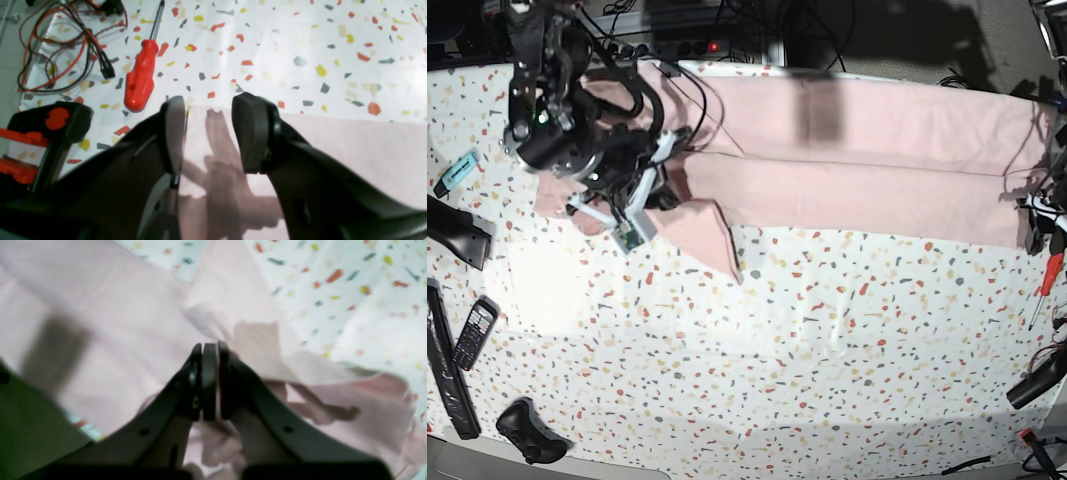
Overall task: Fold the T-shirt properly
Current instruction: 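Grasp the shirt end with the right gripper and fold it over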
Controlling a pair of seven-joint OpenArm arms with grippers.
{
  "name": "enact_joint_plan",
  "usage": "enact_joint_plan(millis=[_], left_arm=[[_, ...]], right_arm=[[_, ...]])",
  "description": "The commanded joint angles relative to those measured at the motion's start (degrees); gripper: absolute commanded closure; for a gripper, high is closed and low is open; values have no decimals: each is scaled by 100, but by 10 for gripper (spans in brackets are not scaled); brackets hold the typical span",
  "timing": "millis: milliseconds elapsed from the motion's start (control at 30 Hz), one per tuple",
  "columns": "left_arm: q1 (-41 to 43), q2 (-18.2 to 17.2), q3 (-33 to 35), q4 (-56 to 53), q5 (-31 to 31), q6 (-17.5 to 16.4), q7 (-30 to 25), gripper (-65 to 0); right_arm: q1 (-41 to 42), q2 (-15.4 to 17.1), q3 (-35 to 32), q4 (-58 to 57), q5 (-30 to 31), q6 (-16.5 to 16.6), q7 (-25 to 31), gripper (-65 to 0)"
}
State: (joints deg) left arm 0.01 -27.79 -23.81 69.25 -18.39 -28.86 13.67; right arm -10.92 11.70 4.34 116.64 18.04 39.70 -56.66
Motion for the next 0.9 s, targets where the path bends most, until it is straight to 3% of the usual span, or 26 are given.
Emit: enact_joint_plan(millis=[0, 200, 367, 567, 867], left_arm=[[-81, -127, -33, 96, -70, 13, -129, -254], [-81, -127, -35, 96, -70, 15, -129, -254], [-81, -129, -33, 96, -72, 15, -129, -254], [-81, -129, -35, 96, -74, 15, -129, -254], [-81, -129, -35, 96, -72, 15, -131, -254]], right_arm=[[-66, 20, 13, 232, 63, 13, 168, 0], [-726, 20, 13, 824, 382, 17, 262, 0], [-798, 20, 13, 870, 160, 13, 621, 0], [-490, 52, 11, 684, -57, -17, 608, -277], [446, 50, -632, -866, -52, -68, 476, -286]])
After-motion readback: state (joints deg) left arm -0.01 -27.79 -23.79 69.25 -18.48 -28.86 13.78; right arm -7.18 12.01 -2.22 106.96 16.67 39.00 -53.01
